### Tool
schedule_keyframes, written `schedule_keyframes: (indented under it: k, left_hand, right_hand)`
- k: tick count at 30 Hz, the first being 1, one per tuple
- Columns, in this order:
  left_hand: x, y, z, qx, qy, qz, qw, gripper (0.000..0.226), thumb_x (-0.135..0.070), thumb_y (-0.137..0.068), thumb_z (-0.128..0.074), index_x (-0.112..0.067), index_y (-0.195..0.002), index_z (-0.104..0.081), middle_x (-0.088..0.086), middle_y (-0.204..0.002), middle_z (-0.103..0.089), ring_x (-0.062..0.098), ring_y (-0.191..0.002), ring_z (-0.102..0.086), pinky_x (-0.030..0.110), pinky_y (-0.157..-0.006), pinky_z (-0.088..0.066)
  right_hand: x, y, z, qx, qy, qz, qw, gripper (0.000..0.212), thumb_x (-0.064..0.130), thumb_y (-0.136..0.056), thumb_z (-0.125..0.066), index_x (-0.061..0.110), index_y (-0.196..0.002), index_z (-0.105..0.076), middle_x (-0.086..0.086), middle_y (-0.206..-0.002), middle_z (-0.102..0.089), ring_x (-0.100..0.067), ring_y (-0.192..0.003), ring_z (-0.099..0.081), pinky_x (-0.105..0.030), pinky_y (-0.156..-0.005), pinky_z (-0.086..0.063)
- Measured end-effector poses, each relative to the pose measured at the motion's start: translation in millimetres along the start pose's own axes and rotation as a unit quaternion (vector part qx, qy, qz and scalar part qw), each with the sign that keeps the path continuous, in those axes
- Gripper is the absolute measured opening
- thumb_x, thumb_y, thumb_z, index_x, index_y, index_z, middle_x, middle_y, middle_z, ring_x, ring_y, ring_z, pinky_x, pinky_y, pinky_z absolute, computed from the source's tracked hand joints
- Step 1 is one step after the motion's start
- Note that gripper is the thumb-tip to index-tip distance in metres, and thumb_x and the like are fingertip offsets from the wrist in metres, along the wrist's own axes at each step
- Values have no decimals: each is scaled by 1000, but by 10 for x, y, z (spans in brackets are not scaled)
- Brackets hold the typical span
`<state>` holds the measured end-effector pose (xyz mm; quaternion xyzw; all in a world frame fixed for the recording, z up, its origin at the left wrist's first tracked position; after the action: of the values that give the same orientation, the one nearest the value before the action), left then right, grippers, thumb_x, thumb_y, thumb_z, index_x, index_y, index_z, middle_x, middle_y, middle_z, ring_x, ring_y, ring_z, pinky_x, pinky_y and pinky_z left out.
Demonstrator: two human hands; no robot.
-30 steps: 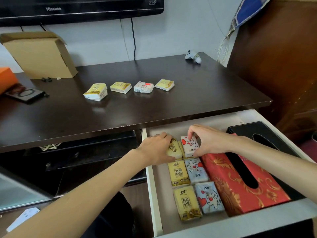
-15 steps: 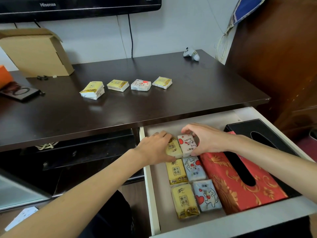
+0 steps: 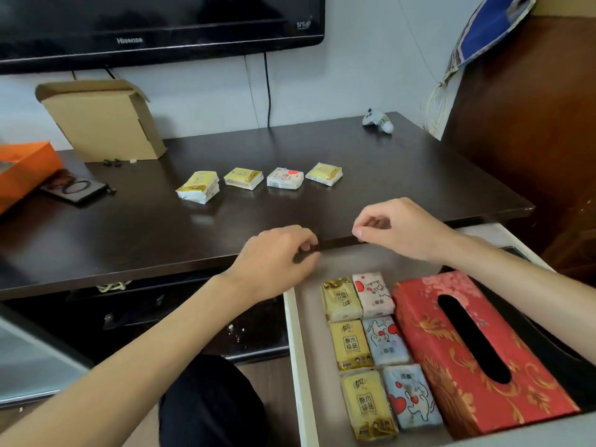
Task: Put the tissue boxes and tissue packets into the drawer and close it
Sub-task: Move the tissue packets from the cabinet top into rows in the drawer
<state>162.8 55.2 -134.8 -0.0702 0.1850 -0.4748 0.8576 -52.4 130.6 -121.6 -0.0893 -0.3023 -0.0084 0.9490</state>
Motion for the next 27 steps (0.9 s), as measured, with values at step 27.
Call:
schedule_keyframes:
  k: [27]
  left_hand:
    - [2742,-747,569,138,14,143,980,95,-24,-74,-83,-20,-153,-29,2,-154,-38,22,-136,-37,27,-105,-29]
  right_hand:
    - [784,-2910,-1306,81,196,0,977,69,31,-91,-64,24,-155,-37,-5,-149,-50,-29,-133,-50,-43,-90,-46]
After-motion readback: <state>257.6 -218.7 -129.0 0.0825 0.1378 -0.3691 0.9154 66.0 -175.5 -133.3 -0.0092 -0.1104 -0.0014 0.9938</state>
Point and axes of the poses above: each hand's wrist, its own y-axis away from the middle knuckle, its own z-axis out of the back of the hand, x = y × z, the point moved 4 cm from there along -y, towards the middle knuckle
